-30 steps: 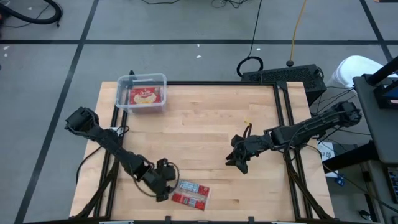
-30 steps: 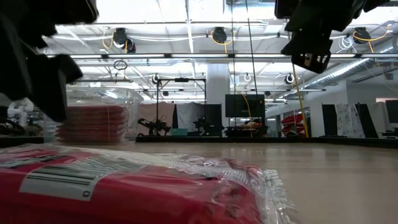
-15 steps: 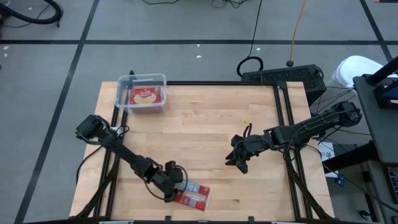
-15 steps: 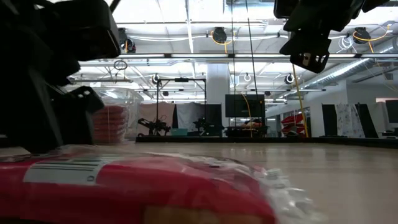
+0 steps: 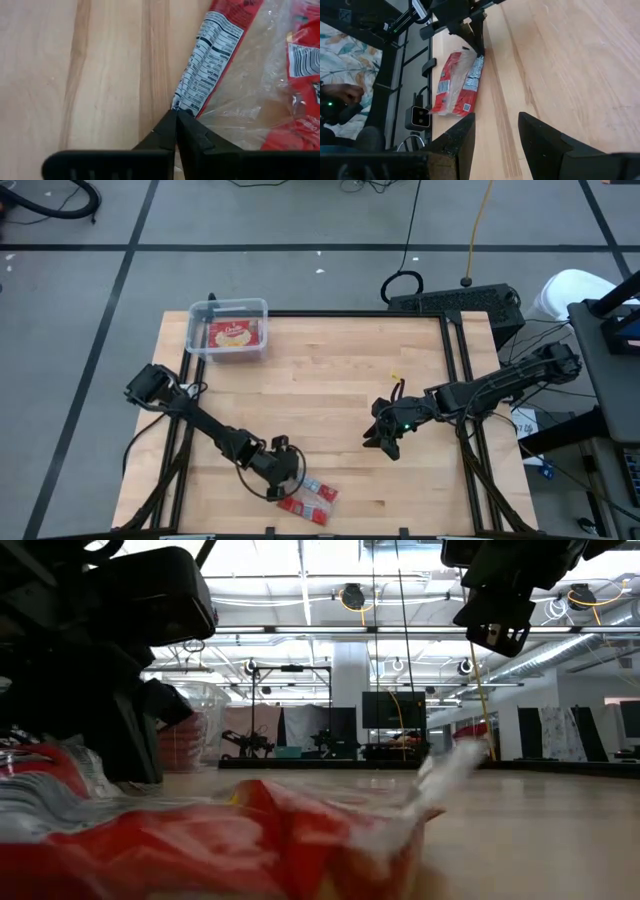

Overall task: Sort popcorn bags into baskets
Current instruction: Put the popcorn pack into the transparent bin

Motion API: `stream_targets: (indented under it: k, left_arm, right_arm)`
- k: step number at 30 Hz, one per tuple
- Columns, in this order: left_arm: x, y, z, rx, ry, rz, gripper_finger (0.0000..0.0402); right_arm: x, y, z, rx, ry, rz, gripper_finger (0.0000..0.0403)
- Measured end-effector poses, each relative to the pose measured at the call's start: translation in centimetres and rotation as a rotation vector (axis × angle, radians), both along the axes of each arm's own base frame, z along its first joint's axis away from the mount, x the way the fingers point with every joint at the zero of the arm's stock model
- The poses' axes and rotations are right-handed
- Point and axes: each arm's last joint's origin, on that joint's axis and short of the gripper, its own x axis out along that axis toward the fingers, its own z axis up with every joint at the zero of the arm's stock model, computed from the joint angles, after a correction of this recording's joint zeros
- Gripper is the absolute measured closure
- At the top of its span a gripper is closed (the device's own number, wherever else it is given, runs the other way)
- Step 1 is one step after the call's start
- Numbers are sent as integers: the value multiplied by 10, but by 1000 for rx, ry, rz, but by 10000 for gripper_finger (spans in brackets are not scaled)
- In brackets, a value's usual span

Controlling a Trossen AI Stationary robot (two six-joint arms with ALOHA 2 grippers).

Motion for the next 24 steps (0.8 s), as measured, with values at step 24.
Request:
stream_targets:
  k: [24]
  left_arm:
    - [16,63,70,64,-250,197,400]
  right_arm:
    - [27,-3,-31,-17,41,-130,220]
